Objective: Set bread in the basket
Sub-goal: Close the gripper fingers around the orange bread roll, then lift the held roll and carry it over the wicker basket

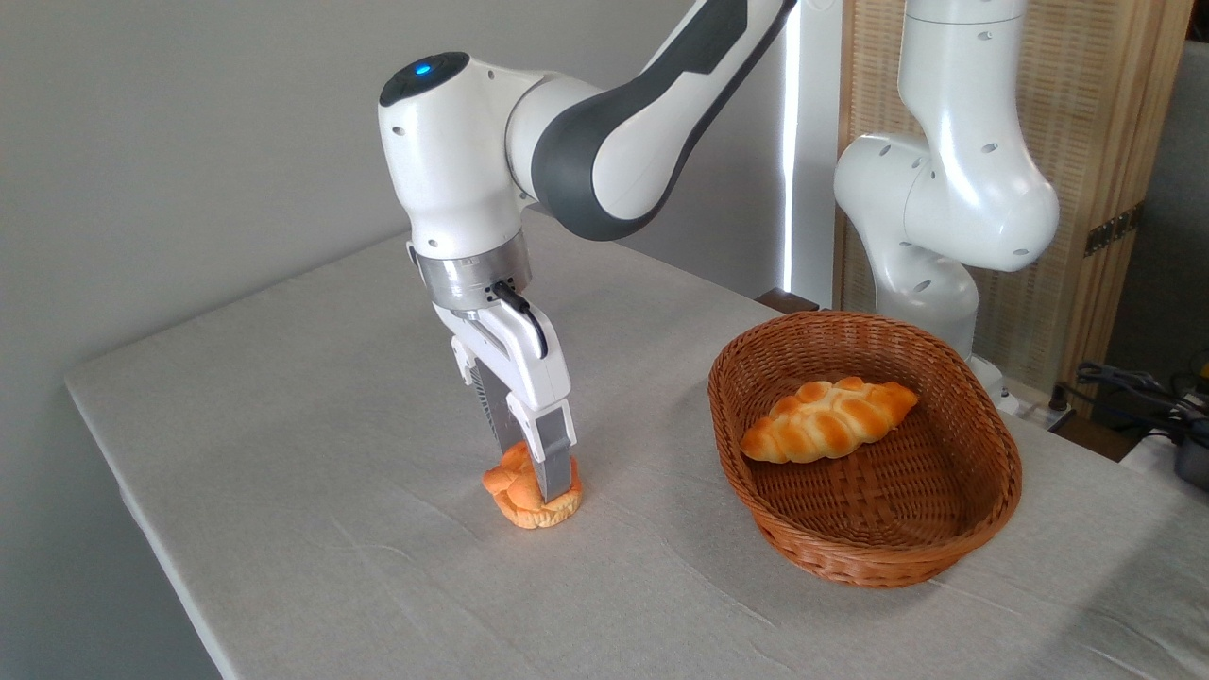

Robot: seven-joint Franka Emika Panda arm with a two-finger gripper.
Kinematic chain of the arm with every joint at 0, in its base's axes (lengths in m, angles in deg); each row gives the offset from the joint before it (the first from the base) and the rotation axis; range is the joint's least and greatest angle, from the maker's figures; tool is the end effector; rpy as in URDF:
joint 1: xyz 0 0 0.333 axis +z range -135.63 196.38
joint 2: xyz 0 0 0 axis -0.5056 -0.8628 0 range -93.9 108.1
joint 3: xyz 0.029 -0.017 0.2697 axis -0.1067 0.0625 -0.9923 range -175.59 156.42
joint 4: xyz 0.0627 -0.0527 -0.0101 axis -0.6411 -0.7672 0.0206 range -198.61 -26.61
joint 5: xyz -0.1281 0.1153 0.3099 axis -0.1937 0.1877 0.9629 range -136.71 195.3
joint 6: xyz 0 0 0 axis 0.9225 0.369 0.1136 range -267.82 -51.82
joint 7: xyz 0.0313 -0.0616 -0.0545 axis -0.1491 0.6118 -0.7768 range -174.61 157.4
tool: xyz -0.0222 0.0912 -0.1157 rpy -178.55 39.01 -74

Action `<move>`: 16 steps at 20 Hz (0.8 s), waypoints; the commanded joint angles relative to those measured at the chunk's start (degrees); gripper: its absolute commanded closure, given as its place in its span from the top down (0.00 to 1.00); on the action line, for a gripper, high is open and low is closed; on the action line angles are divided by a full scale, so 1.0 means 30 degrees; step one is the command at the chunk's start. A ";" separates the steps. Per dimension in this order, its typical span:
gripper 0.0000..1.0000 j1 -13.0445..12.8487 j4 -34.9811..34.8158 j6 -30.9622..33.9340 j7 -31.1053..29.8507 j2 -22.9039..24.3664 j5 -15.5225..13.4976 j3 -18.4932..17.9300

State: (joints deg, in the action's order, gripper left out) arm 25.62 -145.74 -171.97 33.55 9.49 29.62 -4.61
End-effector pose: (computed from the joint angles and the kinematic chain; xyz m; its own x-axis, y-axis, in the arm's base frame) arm 0.4865 -0.0830 0.3511 0.6149 -0.7882 -0.0265 -0.7882 -0.6153 0.0125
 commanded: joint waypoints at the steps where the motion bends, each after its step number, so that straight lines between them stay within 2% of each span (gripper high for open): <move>1: 0.13 0.0061 -0.0470 -0.0420 0.0245 0.0260 0.0155 0.0041; 2: 0.08 0.0061 -0.0470 -0.0420 0.0274 0.0231 0.0155 0.0041; 8: 0.08 0.0090 -0.0121 -0.0245 0.0392 0.0376 0.0155 0.0011; 12: 0.09 0.0295 0.2456 0.2886 0.0770 0.0669 0.0096 0.0011; 14: 0.09 0.0937 0.2372 0.3678 0.2462 0.1983 -0.0079 -0.0076; 16: 0.10 0.1407 0.2342 0.6043 0.4658 0.2864 -0.0080 -0.0397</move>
State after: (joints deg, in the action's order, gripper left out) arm 27.44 -138.28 -161.45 39.07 13.42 29.67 -4.77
